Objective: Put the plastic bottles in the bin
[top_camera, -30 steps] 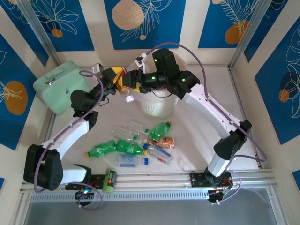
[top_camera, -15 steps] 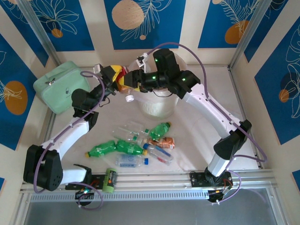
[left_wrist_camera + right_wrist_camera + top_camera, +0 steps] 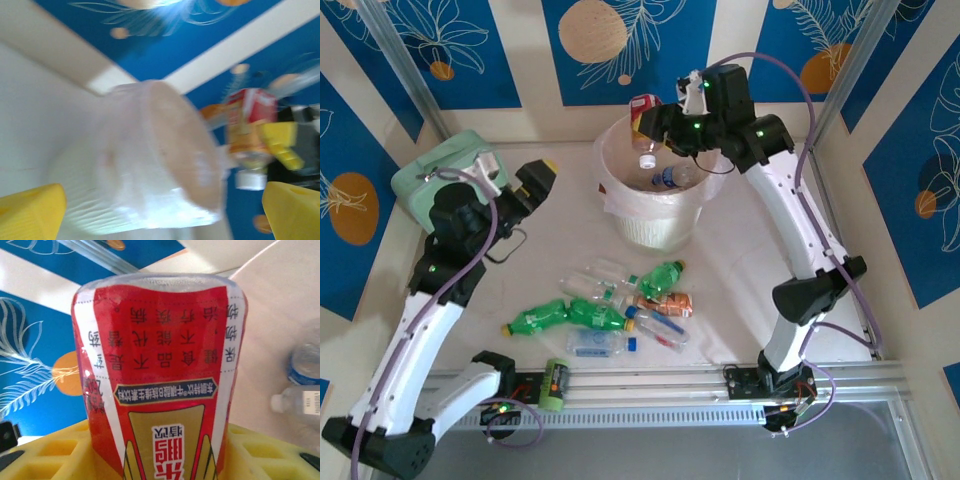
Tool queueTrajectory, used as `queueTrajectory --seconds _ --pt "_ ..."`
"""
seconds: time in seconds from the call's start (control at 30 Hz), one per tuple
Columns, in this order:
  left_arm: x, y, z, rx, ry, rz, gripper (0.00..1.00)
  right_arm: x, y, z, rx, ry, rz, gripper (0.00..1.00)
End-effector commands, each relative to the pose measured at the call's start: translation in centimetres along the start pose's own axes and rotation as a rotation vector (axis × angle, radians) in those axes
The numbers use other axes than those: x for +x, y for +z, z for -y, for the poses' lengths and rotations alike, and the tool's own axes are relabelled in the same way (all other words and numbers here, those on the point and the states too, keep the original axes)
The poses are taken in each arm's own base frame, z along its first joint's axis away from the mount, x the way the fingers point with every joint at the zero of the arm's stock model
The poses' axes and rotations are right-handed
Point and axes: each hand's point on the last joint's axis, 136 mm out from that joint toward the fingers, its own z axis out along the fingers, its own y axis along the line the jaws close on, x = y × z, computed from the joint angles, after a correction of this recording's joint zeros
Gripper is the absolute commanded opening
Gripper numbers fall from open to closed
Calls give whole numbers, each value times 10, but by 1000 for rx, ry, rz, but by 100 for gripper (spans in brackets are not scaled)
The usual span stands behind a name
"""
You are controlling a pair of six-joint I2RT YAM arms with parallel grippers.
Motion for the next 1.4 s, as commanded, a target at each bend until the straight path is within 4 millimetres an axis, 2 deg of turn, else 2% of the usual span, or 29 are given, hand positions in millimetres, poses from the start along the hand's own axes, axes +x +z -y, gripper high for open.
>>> queueTrajectory --seconds 0.0,0.17,0.33,0.5,0.67,0.8,0.97,1.03,1.17,1.27,1.37 --pt "35 -17 -98 -432 108 -115 100 7 13 31 114 -18 -59 52" --pt "69 -27 -142 -546 46 -181 100 2 29 44 156 -37 -82 57" --pt "87 -32 -163 -606 43 -234 100 -1 40 48 175 -50 -102 77" --pt "102 -35 -175 -637 33 -294 97 -3 33 36 168 -80 -81 81" --pt "114 -45 -184 -660 21 -329 93 6 12 13 181 -155 -45 81" --pt "119 -48 -189 -674 15 -340 91 36 -2 -9 185 -256 -51 80" --pt "125 -43 -190 -657 -2 -359 89 98 -11 -19 198 -358 -114 79" --pt "127 -43 -189 -656 -7 -365 87 124 -13 -16 212 -391 -144 79" --pt "130 -50 -192 -676 -20 -370 85 177 -13 8 283 -405 -235 79" --pt "133 -69 -200 -749 -46 -371 86 205 -13 27 333 -407 -277 79" --pt "140 -93 -207 -825 -135 -360 90 221 -11 38 349 -383 -288 79"
